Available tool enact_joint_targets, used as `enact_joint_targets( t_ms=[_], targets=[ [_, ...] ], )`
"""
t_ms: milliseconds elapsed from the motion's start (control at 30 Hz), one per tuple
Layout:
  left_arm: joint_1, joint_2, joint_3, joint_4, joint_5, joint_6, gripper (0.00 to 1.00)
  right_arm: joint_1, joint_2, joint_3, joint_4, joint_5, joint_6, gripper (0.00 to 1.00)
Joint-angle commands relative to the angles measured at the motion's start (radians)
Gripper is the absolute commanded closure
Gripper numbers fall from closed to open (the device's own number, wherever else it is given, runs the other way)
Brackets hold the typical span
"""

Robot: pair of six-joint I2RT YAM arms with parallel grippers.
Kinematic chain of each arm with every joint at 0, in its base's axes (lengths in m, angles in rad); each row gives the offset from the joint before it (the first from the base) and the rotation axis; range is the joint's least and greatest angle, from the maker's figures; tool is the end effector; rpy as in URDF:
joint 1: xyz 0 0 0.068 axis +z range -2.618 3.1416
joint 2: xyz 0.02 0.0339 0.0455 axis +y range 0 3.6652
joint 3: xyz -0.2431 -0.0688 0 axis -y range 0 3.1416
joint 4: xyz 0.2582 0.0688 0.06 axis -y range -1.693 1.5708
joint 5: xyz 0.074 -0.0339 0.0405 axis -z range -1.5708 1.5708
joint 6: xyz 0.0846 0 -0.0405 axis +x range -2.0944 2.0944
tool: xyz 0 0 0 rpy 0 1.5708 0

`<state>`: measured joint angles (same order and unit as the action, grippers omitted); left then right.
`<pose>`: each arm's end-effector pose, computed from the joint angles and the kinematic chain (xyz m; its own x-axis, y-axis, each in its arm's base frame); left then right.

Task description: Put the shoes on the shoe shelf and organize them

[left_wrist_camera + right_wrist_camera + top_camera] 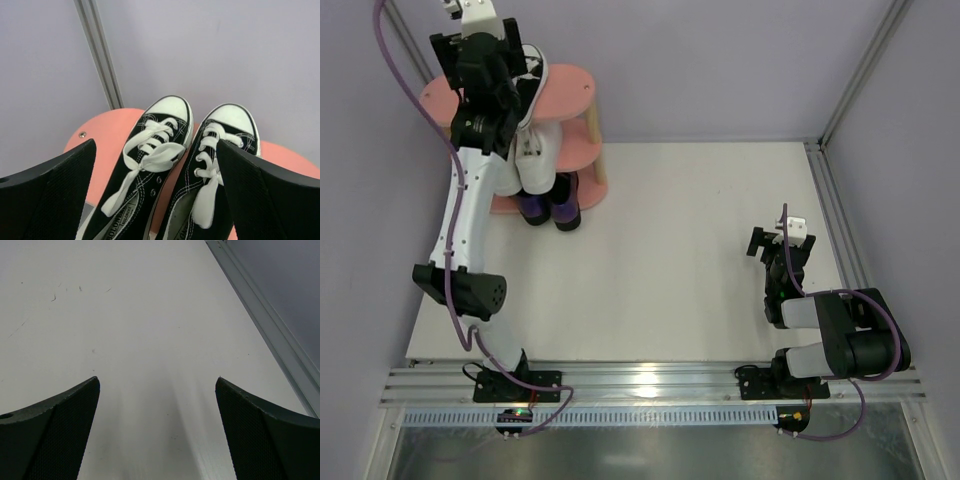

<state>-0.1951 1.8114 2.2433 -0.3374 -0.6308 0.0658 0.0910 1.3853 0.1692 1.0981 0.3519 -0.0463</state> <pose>0.4305 -0.0342 0.5256 0.0648 0.0413 -0.9970 -0.4246 0.9053 0.0099 0.2750 -0.0042 0.1131 -0.1289 -0.0554 -0.9901 0.2499 0.9644 -0.0865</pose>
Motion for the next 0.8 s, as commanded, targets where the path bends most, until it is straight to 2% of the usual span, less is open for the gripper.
enact_joint_targets(
  t_ms=[0, 100, 133, 200, 233, 300, 333, 367, 433, 467, 500, 600, 733, 767],
  targets=[
    [-0.004, -0.093, 0.068, 0.071, -0.005, -0.044, 0.0, -0.002, -0.014, 0.013, 0.077, -0.008, 0.02, 0.03],
    [-0.047, -0.2, 0.024, 0.061, 0.022, -0.061, 0.0, -0.004, -0.012, 0.013, 0.077, -0.008, 0.02, 0.03],
    [-0.096, -0.239, 0.001, 0.049, 0.022, -0.061, 0.0, -0.002, -0.012, 0.013, 0.077, -0.008, 0.02, 0.03],
    [-0.156, -0.375, -0.15, 0.029, 0.029, -0.109, 0.0, -0.002, -0.012, 0.013, 0.077, -0.008, 0.02, 0.03],
    [-0.221, -0.424, -0.231, 0.023, 0.034, -0.132, 0.0, -0.004, -0.012, 0.015, 0.077, -0.008, 0.02, 0.03],
    [-0.294, -0.581, -0.475, 0.012, 0.007, -0.22, 0.0, -0.002, -0.012, 0.015, 0.077, -0.008, 0.02, 0.03],
    [-0.376, -0.63, -0.56, 0.003, -0.041, -0.245, 0.0, -0.002, -0.012, 0.013, 0.077, -0.008, 0.02, 0.03],
    [-0.42, -0.734, -0.735, 0.003, -0.087, -0.306, 0.0, -0.004, -0.012, 0.013, 0.077, -0.008, 0.02, 0.03],
    [-0.531, -0.832, -0.89, 0.008, -0.188, -0.36, 0.0, -0.002, -0.012, 0.013, 0.077, -0.01, 0.019, 0.03],
    [-0.564, -0.874, -1.028, 0.002, -0.228, -0.392, 0.0, -0.004, -0.014, 0.012, 0.078, -0.01, 0.022, 0.03],
    [-0.62, -0.952, -1.08, -0.006, -0.263, -0.437, 0.0, -0.002, -0.012, 0.013, 0.075, -0.007, 0.02, 0.03],
    [-0.693, -1.068, -1.253, -0.049, -0.368, -0.513, 0.0, -0.004, -0.012, 0.013, 0.077, -0.008, 0.02, 0.03],
    [-0.715, -1.147, -1.43, -0.026, -0.475, -0.528, 0.0, -0.002, -0.012, 0.013, 0.077, -0.008, 0.02, 0.03],
    [-0.715, -1.161, -1.479, 0.015, -0.545, -0.526, 0.0, -0.004, -0.012, 0.013, 0.075, -0.008, 0.02, 0.03]
  ],
)
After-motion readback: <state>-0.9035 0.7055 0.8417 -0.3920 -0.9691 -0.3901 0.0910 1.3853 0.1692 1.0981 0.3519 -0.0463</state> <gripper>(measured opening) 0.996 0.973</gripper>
